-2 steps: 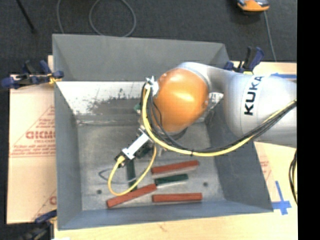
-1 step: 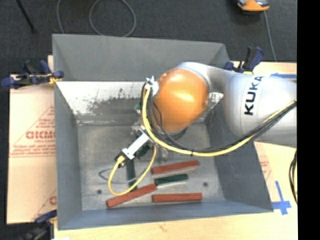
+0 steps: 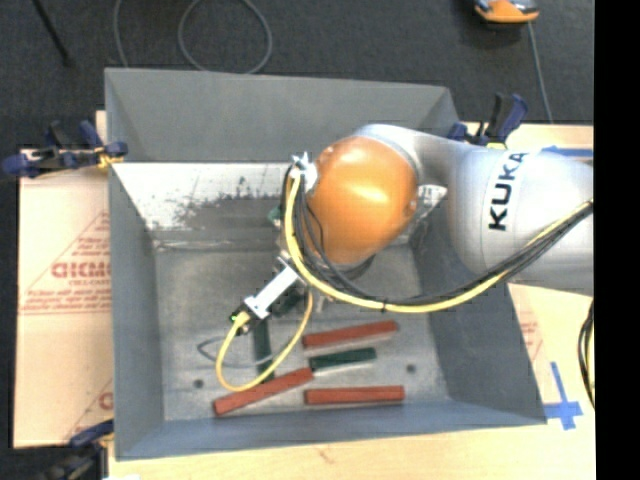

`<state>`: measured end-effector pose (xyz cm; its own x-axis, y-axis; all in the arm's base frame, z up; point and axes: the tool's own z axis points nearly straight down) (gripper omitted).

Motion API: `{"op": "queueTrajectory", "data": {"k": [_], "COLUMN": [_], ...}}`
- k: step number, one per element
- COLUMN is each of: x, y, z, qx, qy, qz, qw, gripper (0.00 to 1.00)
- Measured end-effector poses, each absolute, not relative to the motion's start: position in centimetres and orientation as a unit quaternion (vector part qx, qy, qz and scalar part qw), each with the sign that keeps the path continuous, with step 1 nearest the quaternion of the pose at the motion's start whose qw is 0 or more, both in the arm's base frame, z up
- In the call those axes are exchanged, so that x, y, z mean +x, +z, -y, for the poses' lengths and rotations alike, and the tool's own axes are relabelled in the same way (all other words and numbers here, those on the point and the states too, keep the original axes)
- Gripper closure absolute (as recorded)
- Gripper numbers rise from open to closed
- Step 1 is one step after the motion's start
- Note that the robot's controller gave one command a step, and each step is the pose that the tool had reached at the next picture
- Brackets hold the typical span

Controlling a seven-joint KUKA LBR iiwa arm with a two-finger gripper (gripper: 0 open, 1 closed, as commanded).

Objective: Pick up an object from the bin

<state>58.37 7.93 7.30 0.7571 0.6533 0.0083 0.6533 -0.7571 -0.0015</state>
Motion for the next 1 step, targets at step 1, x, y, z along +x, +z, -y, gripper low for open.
{"op": "queueTrajectory", "data": {"k": [1], "x": [58.37], "y": [7.31], "z": [-7.93], "qx": [-0.937], "qy": [-0.004], "qz": [0.349], "qw": [0.002], "gripper": [0.0]}}
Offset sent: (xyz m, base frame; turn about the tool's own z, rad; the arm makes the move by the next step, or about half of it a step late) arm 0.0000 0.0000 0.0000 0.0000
